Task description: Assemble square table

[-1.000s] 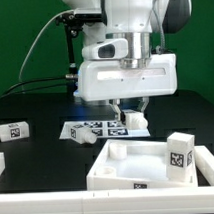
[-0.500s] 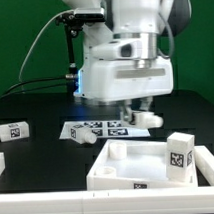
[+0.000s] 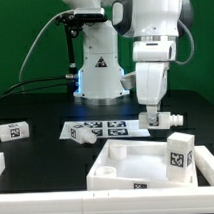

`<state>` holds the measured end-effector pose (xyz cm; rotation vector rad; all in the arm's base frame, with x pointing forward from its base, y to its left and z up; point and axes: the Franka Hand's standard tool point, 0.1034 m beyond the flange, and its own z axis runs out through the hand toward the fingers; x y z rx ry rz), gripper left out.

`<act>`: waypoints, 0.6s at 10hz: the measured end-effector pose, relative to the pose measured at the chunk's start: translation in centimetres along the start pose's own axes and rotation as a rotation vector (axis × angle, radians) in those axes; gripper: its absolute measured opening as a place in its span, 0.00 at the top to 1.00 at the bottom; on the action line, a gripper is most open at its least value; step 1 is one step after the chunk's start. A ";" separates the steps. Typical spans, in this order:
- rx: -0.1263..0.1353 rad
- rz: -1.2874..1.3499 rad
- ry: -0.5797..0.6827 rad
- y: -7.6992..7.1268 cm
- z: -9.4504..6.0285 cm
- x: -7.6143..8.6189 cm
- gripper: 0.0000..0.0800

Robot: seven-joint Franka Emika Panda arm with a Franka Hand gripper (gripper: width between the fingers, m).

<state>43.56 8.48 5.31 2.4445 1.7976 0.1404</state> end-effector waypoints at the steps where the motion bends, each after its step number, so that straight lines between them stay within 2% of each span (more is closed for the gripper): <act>1: 0.002 -0.036 -0.002 -0.1 0.1 0.0 0.65; 2: -0.017 -0.176 0.009 -0.7 0.6 1.1 0.65; 3: -0.014 -0.353 0.012 -1.9 1.7 2.3 0.65; 4: -0.002 -0.517 -0.002 -2.0 2.2 2.3 0.65; 5: -0.008 -0.530 -0.003 -1.4 1.9 1.6 0.65; 6: -0.006 -0.562 -0.004 -1.6 2.0 1.6 0.65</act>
Offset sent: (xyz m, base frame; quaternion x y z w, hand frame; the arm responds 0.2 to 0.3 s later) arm 0.0028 0.0388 -0.0329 0.0029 -0.0425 -0.5295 0.8473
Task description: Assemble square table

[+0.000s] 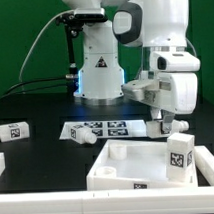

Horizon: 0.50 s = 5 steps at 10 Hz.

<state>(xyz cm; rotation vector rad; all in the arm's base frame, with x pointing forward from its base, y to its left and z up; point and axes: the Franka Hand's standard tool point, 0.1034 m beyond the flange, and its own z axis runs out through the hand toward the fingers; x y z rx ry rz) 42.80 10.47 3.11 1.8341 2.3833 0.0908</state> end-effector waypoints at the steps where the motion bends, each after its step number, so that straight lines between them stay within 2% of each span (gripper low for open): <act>1: 0.001 -0.077 -0.001 -0.1 0.1 0.1 0.65; 2: 0.004 -0.126 -0.003 -0.2 0.2 0.1 0.65; 4: 0.043 -0.435 -0.015 -0.9 0.9 0.5 0.65; 5: 0.050 -0.552 -0.016 -1.1 1.2 0.7 0.65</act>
Offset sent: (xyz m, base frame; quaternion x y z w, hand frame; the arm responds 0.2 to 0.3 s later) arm -0.0111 0.0188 -0.0108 0.0398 0.0250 -0.3552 0.9336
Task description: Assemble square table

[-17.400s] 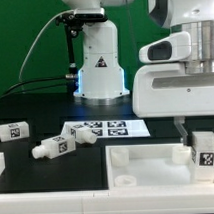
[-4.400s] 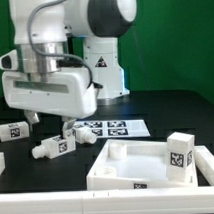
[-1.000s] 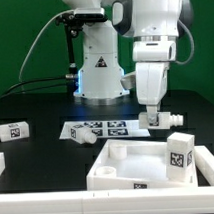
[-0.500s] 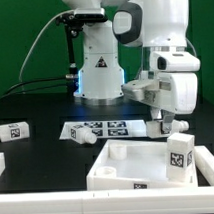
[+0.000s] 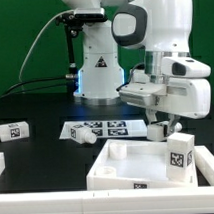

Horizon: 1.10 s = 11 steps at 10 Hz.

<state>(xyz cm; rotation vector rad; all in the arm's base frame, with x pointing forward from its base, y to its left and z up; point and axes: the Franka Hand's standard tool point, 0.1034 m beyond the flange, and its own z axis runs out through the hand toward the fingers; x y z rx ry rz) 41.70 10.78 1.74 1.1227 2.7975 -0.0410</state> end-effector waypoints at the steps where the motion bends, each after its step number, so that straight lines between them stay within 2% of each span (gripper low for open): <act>1: 0.001 -0.053 -0.003 -0.1 0.0 -0.1 0.65; 4: 0.004 -0.195 -0.007 -0.5 0.1 -0.2 0.65; 5: 0.005 -0.169 -0.007 -0.5 0.1 -0.2 0.65; 8: 0.007 -0.095 0.000 0.0 0.5 1.3 0.65; 10: 0.007 -0.073 0.000 0.0 0.5 1.3 0.65; 11: 0.008 -0.071 0.000 -0.1 0.6 1.3 0.62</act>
Offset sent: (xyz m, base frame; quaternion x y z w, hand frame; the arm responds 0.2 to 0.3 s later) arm 0.0000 0.0000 0.0000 0.0000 0.0000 -0.1938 0.9810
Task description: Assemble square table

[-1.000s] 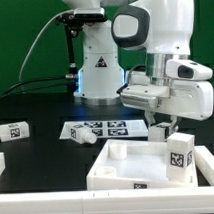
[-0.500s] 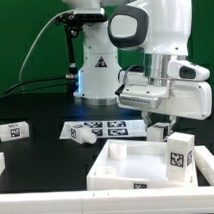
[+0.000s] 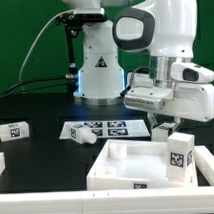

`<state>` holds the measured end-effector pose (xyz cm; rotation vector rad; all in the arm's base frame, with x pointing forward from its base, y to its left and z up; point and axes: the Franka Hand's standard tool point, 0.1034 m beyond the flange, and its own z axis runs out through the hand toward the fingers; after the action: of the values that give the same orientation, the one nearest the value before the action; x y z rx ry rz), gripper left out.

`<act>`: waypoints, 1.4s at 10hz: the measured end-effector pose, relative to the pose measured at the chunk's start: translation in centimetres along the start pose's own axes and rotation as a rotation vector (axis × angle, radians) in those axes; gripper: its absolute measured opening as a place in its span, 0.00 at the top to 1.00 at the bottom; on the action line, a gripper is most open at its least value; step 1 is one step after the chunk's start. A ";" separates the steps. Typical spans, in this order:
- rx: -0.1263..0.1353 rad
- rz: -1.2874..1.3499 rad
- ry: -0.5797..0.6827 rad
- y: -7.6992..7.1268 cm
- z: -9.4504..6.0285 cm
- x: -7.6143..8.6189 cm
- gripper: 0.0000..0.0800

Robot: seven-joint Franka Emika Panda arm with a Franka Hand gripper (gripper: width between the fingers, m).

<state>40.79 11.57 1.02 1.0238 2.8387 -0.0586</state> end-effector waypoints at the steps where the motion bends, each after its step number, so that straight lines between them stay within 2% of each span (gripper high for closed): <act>1: 0.000 0.018 0.000 0.0 0.0 0.0 0.45; 2: 0.003 0.033 -0.002 0.0 -0.1 -0.1 0.28; 3: 0.011 0.060 -0.014 0.1 -0.8 -0.7 0.28; 4: 0.018 0.143 -0.033 0.5 -1.8 -1.5 0.21; 6: 0.018 0.338 -0.074 2.3 -3.2 -2.8 0.19; 8: 0.003 0.637 -0.112 4.6 -4.3 -3.9 0.19; 9: -0.005 0.781 -0.122 5.3 -4.4 -4.0 0.19; 10: -0.001 0.899 -0.132 5.4 -4.2 -3.8 0.19; 11: -0.026 0.934 -0.112 5.6 -4.1 -3.5 0.19; 14: -0.029 1.093 -0.104 5.6 -4.1 -3.4 0.19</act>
Offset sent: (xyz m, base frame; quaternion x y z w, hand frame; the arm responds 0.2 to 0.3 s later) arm 0.0183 -0.0091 0.0351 0.0178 -0.0431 0.1388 0.9892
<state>46.55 13.99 5.53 2.2714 1.8246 0.0335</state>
